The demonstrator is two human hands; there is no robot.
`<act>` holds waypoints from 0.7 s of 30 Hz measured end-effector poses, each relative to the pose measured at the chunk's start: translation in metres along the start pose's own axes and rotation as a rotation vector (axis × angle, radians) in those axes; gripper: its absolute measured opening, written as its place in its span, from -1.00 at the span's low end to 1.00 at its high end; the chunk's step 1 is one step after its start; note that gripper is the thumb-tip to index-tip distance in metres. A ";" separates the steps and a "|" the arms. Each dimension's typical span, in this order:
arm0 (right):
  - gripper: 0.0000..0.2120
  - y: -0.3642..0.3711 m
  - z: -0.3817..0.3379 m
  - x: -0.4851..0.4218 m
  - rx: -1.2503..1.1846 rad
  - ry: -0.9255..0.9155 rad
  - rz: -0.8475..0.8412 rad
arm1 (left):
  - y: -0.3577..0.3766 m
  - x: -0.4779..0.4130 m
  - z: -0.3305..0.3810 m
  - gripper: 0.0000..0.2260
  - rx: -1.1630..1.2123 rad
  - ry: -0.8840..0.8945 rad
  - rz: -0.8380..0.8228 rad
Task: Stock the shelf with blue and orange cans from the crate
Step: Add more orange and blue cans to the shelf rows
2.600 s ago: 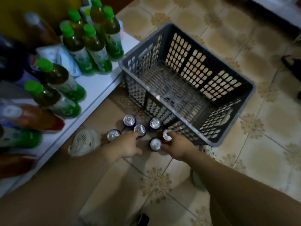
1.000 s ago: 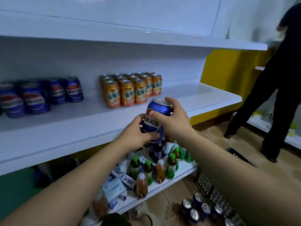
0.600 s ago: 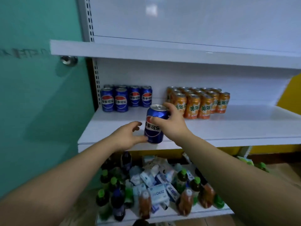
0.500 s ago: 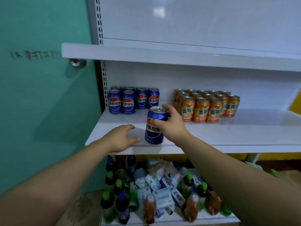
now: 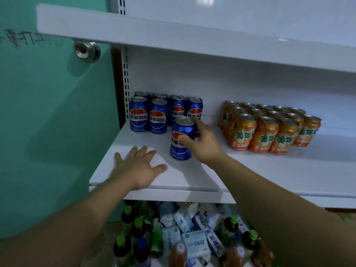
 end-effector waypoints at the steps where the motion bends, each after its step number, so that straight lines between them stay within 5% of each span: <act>1: -0.37 0.003 0.001 -0.008 -0.005 -0.016 0.010 | 0.000 -0.001 0.000 -0.31 -0.004 -0.002 -0.001; 21: -0.47 0.051 0.030 -0.102 0.014 -0.060 0.052 | 0.003 -0.002 -0.002 -0.32 0.027 0.011 0.015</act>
Point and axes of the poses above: each hand's wrist, its own x-axis away from the middle knuckle, its own y-axis out of the palm, z = x × y, the point moved 6 cm from there along -x, towards the middle knuckle, and after that the axes turned 8 degrees about z, right-handed, at the moved point
